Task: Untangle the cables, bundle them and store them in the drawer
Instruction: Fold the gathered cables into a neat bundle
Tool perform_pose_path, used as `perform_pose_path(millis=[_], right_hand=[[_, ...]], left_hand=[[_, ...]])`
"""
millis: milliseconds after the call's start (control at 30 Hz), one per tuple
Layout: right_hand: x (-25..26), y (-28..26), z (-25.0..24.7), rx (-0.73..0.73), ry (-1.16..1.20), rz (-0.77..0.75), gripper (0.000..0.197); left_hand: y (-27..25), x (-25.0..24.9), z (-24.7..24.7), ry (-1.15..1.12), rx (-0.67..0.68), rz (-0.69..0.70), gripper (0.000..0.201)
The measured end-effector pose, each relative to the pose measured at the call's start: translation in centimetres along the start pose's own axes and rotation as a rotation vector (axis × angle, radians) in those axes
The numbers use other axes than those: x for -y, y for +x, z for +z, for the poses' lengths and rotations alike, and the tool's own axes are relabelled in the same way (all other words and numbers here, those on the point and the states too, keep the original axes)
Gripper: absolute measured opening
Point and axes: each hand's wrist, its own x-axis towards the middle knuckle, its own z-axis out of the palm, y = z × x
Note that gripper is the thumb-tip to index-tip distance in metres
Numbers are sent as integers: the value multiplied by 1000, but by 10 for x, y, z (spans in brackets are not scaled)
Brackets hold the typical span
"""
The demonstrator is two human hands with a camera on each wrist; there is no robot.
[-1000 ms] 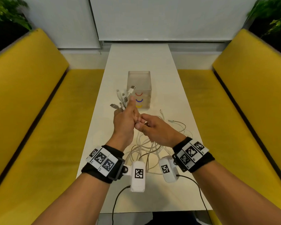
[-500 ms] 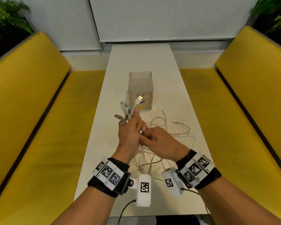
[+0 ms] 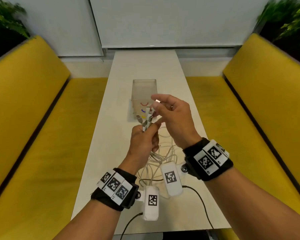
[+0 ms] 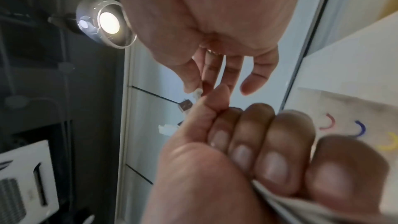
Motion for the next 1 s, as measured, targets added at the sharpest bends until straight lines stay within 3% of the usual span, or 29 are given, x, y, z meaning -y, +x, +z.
perform_pose_path(millis=[100,233,367,433,567,633,800,1000], right_hand=[[2,0,-2,41,-125,-138,17],[-5,-2,0,111,-196,-149,16],[-8,-9,4,308,-157,-142,35],[-7,-13,6,405,-254,-185,49],[-6,-15,3,391,-472,-395,56],[-3,-12,1,398,-506,-426,60],[-5,-7,1,366,-604,-568,32],[2,-9,-2,436,-739,-509,31]], left_hand=[[-1,-5,0,-3,19,-6,46],[-1,-9,-1,-16,4,-1,45],[-2,-12,-3,22,6,-28,32],[-3,-15,-3,86,21,-21,23],[-7,-20,-9,159,71,-33,34],[-9,-23,-10,195,94,-46,39],[-8,-25,-11,172,96,-22,24],[-6,-21,-10,181,74,10,19]])
